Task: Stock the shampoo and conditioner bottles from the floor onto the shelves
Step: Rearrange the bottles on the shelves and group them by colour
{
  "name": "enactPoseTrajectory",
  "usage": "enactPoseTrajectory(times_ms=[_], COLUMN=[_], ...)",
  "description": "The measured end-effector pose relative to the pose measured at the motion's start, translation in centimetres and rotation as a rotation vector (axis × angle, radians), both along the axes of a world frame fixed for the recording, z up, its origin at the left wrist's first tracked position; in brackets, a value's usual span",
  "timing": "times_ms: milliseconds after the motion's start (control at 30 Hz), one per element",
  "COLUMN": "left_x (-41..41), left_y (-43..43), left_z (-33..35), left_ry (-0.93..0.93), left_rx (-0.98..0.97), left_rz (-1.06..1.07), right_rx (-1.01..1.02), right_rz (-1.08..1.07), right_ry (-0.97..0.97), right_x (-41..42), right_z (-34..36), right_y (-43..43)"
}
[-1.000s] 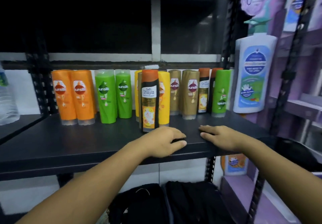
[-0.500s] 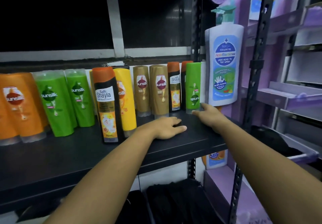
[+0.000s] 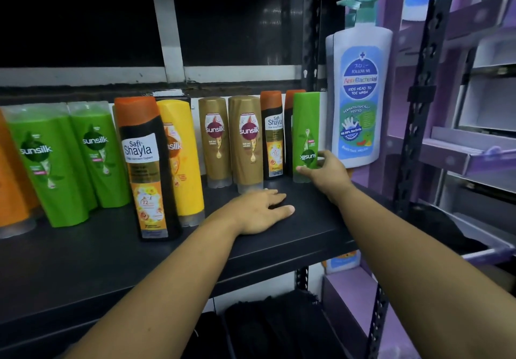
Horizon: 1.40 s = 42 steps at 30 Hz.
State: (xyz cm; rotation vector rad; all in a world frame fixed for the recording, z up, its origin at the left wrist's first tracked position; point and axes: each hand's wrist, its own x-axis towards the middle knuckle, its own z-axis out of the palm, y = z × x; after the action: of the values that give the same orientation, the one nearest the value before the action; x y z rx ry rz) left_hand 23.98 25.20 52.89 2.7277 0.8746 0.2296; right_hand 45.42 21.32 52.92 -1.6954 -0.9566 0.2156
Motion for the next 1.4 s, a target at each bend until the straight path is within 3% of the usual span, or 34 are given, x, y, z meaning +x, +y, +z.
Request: enactPoseTrajectory(times_ms=[533,833,1167,1400], left_x=[-1.3,-3.6,-14.3,-24.7], left_y=[-0.3,-2.8,-7.2,-7.7], left_z=[0.0,0.6,-0.5,-0.4], left_ry=[-0.195,-0.101,-0.606,-0.701], left_rx=[0.035,0.067,-0.196,-0.207], left_rz=[0.060,0.145,0.134,0.244], right_rx=[-0.070,-0.127,0.027,0.020], right_rz=[0.132,0.249,0.501,0.657], right_ry=[-0.100,-0.153,-0.124,-0.170], right_x=[-2.3,-6.2,-17.2,-26.8], right_z=[0.6,0.6,-0.6,-0.1], right_y=[-2.8,-7.6,-9.8,-8.1])
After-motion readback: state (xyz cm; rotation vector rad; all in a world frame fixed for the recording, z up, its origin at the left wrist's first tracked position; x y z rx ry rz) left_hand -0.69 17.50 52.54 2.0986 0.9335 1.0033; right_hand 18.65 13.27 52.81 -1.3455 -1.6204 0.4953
